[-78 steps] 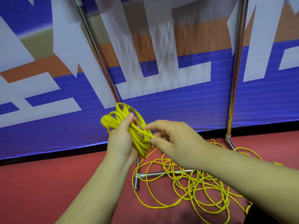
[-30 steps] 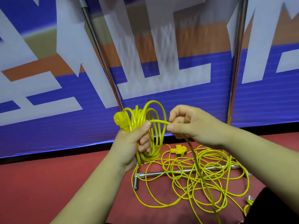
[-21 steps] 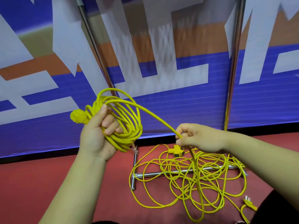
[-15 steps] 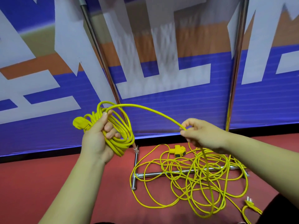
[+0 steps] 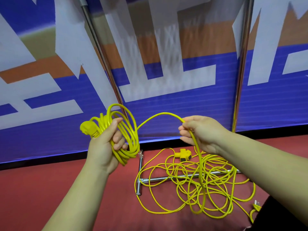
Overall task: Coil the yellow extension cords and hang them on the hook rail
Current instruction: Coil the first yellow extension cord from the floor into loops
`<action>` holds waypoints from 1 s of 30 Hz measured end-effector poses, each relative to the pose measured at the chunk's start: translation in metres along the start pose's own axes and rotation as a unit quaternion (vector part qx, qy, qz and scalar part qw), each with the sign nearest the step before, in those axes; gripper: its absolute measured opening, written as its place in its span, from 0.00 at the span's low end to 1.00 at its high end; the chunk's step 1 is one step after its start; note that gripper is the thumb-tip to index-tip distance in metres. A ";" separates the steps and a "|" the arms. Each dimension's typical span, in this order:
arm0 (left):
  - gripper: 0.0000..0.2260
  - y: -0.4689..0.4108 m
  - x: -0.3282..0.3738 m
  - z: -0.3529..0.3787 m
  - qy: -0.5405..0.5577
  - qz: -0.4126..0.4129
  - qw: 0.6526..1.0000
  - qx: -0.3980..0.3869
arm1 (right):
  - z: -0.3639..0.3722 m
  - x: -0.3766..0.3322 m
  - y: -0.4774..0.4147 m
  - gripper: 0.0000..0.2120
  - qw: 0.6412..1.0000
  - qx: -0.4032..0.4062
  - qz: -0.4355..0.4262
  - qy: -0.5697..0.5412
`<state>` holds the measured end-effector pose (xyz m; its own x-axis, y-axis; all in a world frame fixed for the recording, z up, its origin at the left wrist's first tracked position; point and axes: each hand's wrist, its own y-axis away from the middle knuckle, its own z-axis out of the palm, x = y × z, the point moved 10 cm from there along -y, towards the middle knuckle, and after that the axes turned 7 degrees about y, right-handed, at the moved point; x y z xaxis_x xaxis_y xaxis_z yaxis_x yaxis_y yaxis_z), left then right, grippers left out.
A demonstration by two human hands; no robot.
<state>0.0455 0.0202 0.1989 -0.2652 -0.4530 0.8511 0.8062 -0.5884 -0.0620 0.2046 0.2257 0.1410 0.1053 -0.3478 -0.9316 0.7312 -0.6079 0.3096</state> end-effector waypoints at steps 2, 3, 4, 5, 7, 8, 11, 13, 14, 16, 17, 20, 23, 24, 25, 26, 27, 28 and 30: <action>0.10 0.006 -0.006 0.015 -0.010 -0.015 0.999 -0.033 | 0.001 -0.002 0.002 0.04 1.000 0.013 -0.006 -0.008; 0.10 0.009 -0.011 0.020 -0.016 -0.024 0.998 -0.047 | 0.002 -0.005 0.003 0.04 1.000 0.019 -0.013 -0.015; 0.11 0.011 -0.016 0.025 -0.025 -0.034 0.997 -0.058 | 0.003 -0.008 0.005 0.03 0.999 0.020 -0.020 -0.023; 0.11 0.013 -0.022 0.029 -0.037 -0.046 0.996 -0.067 | 0.004 -0.012 0.006 0.03 0.999 0.018 -0.027 -0.030; 0.13 0.016 -0.034 0.035 -0.065 -0.068 0.992 -0.088 | 0.006 -0.021 0.010 0.02 0.998 0.013 -0.045 -0.030; 0.13 0.017 -0.040 0.037 -0.081 -0.076 0.989 -0.098 | 0.006 -0.026 0.012 0.02 0.998 0.012 -0.054 -0.022; 0.13 0.020 -0.057 0.041 -0.115 -0.103 0.980 -0.125 | 0.003 -0.039 0.017 0.02 0.995 0.028 -0.089 0.045; 0.15 0.023 -0.066 0.044 -0.116 -0.124 0.976 -0.134 | 0.001 -0.049 0.021 0.03 0.988 0.045 -0.118 0.089; 0.17 0.024 -0.070 0.045 -0.114 -0.136 0.975 -0.134 | 0.001 -0.054 0.023 0.03 0.985 0.052 -0.131 0.101; 0.21 0.025 -0.079 0.048 -0.108 -0.159 0.973 -0.130 | 0.004 -0.061 0.027 0.04 0.982 0.046 -0.146 0.111; 0.23 0.026 -0.082 0.049 -0.104 -0.167 0.972 -0.125 | 0.009 -0.063 0.029 0.05 0.981 0.032 -0.150 0.119; 0.30 0.025 -0.089 0.051 -0.083 -0.183 0.975 -0.097 | 0.028 -0.063 0.039 0.09 0.968 -0.025 -0.168 0.187; 0.34 0.021 -0.092 0.051 -0.046 -0.188 0.978 -0.078 | 0.043 -0.058 0.050 0.08 0.948 -0.075 -0.178 0.253; 0.34 0.019 -0.093 0.050 -0.034 -0.187 0.979 -0.075 | 0.047 -0.056 0.052 0.08 0.944 -0.090 -0.177 0.264; 0.34 0.016 -0.093 0.049 -0.025 -0.184 0.980 -0.072 | 0.051 -0.054 0.055 0.08 0.939 -0.105 -0.179 0.273; 0.32 0.013 -0.094 0.047 -0.019 -0.181 0.981 -0.070 | 0.055 -0.052 0.058 0.08 0.934 -0.117 -0.184 0.282; 0.31 0.010 -0.094 0.045 -0.016 -0.177 0.982 -0.067 | 0.060 -0.050 0.060 0.09 0.930 -0.127 -0.192 0.288; 0.30 0.008 -0.094 0.043 -0.018 -0.173 0.983 -0.062 | 0.063 -0.047 0.062 0.09 0.926 -0.133 -0.198 0.292; 0.27 0.004 -0.093 0.036 -0.049 -0.155 0.986 -0.037 | 0.069 -0.042 0.063 0.10 0.913 -0.132 -0.213 0.323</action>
<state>0.0925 0.0843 0.1382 -0.4381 -0.1789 0.8809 0.6526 -0.7373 0.1748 0.1999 0.1527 0.2131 0.0867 0.4248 -0.9011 0.9268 -0.3662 -0.0835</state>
